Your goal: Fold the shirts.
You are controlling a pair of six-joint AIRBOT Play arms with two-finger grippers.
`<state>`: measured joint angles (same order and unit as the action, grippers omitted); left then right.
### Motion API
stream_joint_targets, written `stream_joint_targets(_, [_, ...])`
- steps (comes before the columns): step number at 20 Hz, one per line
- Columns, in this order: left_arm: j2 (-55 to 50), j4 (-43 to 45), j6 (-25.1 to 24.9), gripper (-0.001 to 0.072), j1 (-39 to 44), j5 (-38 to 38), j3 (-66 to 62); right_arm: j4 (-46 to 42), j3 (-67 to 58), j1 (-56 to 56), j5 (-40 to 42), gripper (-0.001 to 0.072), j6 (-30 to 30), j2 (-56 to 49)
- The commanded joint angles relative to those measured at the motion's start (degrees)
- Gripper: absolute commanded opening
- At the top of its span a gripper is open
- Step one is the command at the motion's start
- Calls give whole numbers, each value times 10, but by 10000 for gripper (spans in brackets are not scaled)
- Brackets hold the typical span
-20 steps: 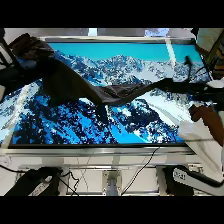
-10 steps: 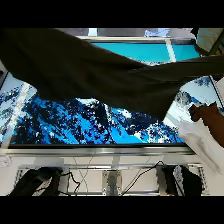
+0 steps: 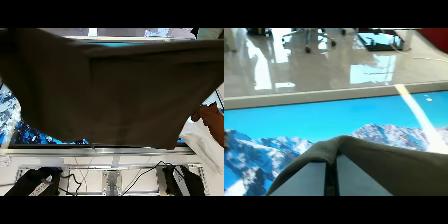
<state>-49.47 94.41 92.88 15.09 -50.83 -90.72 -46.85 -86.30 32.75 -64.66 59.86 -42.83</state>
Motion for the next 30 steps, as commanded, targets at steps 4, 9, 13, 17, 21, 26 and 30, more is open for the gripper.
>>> stream_joint_targets(4, [-123,63,46,10,23,78,-10,-9,-2,-80,29,21,-6,-119])
stream_joint_targets(9, [-129,92,52,10,50,97,-110,-92,-49,-140,80,21,-9,-122])
stream_joint_targets(13, [-122,92,24,10,50,-50,-232,-155,-142,-140,-15,21,9,-113])
stream_joint_targets(17, [-62,66,-5,11,50,-179,-271,-193,-177,-140,-38,21,25,-37])
stream_joint_targets(21, [7,6,-32,10,50,-311,-271,-313,-177,-190,-69,21,80,41])
stream_joint_targets(26, [21,8,-33,10,50,-285,-254,-414,-175,-311,-156,21,130,67])
stream_joint_targets(30, [-47,20,-34,10,50,-279,-152,-434,-133,-328,-164,21,138,19])
